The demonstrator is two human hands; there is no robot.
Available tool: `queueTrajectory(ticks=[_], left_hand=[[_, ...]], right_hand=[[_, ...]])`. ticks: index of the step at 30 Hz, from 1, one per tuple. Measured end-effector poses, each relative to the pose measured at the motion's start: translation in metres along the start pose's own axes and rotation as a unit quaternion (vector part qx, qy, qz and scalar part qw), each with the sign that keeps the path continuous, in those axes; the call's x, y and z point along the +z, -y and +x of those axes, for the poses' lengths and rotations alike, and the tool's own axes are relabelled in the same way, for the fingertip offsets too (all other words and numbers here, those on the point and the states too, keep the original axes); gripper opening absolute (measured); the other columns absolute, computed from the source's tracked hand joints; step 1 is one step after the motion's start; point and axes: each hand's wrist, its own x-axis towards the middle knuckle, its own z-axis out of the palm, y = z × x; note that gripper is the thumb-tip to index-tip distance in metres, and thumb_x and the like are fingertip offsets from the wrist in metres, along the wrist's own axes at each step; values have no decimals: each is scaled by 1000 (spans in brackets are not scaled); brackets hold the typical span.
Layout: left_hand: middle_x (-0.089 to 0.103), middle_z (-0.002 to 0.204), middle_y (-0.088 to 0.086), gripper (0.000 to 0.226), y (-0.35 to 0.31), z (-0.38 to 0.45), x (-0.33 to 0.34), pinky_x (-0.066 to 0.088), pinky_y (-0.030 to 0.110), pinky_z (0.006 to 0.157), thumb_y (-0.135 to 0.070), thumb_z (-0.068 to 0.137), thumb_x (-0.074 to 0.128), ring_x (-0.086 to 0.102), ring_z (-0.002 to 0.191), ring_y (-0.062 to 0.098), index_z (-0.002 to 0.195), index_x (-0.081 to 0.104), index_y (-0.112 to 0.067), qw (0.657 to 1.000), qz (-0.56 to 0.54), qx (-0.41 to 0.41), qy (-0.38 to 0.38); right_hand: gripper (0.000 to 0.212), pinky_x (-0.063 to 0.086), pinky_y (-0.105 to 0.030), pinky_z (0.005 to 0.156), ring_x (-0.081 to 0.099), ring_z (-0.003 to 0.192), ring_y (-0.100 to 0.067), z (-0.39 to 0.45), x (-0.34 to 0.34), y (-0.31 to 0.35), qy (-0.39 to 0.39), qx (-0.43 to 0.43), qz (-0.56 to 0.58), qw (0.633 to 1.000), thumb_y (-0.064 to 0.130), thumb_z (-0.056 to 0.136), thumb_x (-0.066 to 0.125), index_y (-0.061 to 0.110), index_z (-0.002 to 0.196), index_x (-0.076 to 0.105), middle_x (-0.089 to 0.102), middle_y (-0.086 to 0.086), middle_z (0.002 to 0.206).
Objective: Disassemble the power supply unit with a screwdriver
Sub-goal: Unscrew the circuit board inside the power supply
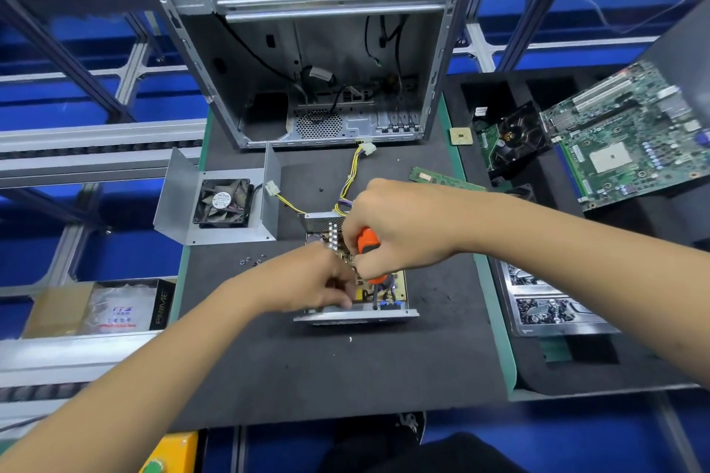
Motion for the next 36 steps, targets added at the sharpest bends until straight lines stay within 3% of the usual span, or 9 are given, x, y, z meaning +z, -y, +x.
queueTrajectory(ticks=[3,6,10,12,14,19,22,29,36], left_hand=[[68,86,-4,15,0,-5,5,37,21,63,-24,91,57,58,78,16,88,70,-19,979,187,77,-4],[59,80,-2,27,2,-10,3,41,29,54,-21,91,43,57,71,21,81,68,-23,911,369,165,-76],[59,113,3,36,6,-11,-3,51,38,84,-12,90,37,60,99,26,106,67,-25,841,464,264,-86],[60,123,3,41,6,-8,-7,42,37,102,-12,93,33,56,114,24,119,62,-26,820,490,288,-60],[60,124,2,44,6,-5,-7,32,36,107,-11,95,29,55,118,23,122,60,-24,805,509,301,-42],[59,124,-2,47,12,-7,-1,46,36,95,-12,99,19,53,119,22,127,55,-25,808,515,287,-11],[58,122,-7,44,12,-5,-1,42,38,100,-11,97,28,53,118,19,126,58,-25,788,533,307,-29],[52,127,-4,55,21,0,2,42,41,99,-10,88,36,50,119,21,142,38,-23,791,542,282,33],[48,128,0,87,28,1,11,43,46,97,1,80,-21,53,112,27,139,39,-23,774,574,266,37]], right_hand=[[14,51,-39,54,49,73,4,0,1,-1,-1,6,8,1000,31,73,65,18,71,67,61,-4,60],[11,47,-33,49,51,69,-2,-1,0,0,4,11,10,1000,31,72,65,21,70,67,59,-2,57],[10,40,-29,46,50,64,-9,-2,0,2,5,8,0,1000,31,73,63,22,70,66,54,0,54],[11,43,-30,48,48,64,-7,-2,0,3,8,9,-3,1000,32,74,63,22,73,67,55,1,55],[11,45,-31,49,49,64,-9,-1,-1,4,12,9,-5,1000,31,73,63,21,73,67,56,0,56],[12,45,-32,50,55,75,-21,-1,0,5,14,12,2,1000,30,74,63,19,74,68,58,-5,58],[12,50,-37,55,56,79,-26,-1,2,5,13,14,3,1000,29,73,63,18,72,66,60,-7,61],[10,45,-32,48,48,56,-13,1,-1,5,-2,18,-1,1000,30,70,63,21,67,65,53,-2,53],[11,39,-28,43,48,57,-15,0,2,3,8,22,-3,1000,31,70,62,20,67,64,54,-4,53]])
